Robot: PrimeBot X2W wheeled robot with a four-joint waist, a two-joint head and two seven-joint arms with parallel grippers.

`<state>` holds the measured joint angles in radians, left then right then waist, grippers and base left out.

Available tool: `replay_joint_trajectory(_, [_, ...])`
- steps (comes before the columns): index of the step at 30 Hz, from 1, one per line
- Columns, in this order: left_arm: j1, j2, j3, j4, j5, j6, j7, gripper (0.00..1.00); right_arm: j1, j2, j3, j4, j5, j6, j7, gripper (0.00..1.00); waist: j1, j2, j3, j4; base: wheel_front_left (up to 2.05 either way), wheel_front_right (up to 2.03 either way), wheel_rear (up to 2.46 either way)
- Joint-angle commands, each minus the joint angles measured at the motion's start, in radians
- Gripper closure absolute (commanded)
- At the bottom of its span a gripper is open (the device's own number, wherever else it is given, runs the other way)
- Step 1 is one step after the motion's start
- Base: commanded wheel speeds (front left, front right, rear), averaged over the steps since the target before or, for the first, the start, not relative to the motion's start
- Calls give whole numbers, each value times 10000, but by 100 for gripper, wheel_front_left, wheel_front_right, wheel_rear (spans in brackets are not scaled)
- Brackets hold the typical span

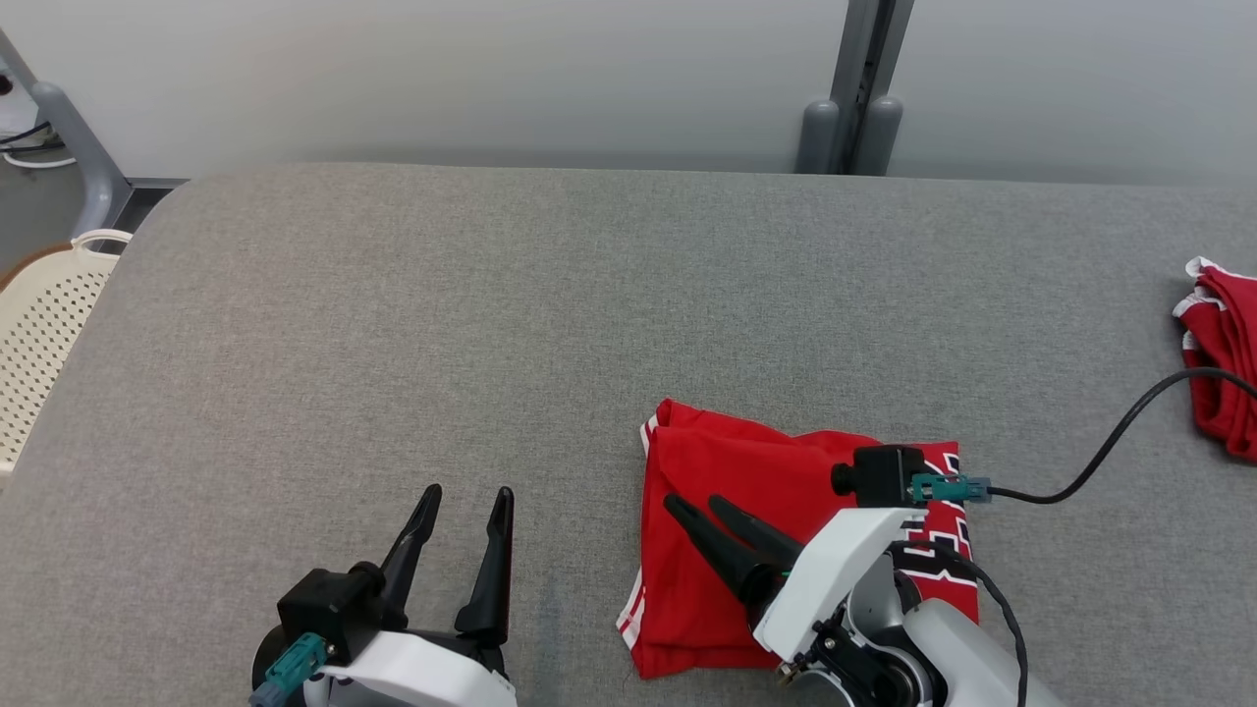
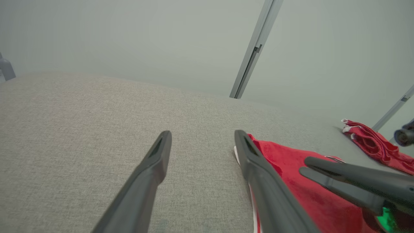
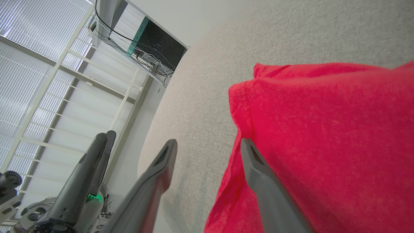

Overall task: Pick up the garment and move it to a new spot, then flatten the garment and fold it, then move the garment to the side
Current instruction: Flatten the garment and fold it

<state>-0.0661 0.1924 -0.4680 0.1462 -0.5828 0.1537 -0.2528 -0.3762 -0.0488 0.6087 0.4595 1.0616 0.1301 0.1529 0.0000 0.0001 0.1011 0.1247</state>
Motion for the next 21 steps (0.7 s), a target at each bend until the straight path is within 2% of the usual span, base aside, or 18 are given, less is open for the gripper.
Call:
replay_joint_trajectory(1, [-174,15,5,17,79,0,-55,0,-141,-48,77,-69,-83,13,-201,0,0,-1,5,-40,0,0,0])
replay_joint_trajectory(8, [-192,-11,-101,15,158,-45,-59,0,-137,-316,-85,-713,-232,13,-1048,0,0,-1,8,-180,0,0,0])
replay_joint_trajectory(14, [-199,-33,-220,30,250,-58,-78,0,35,-978,-672,-1084,-1697,13,-2573,0,0,-1,-20,-372,0,0,0])
replay_joint_trajectory(21, [-270,-13,-257,-57,468,-69,-109,0,545,-1420,-2146,-1423,-3877,13,-3798,0,0,-1,-78,-674,0,0,0])
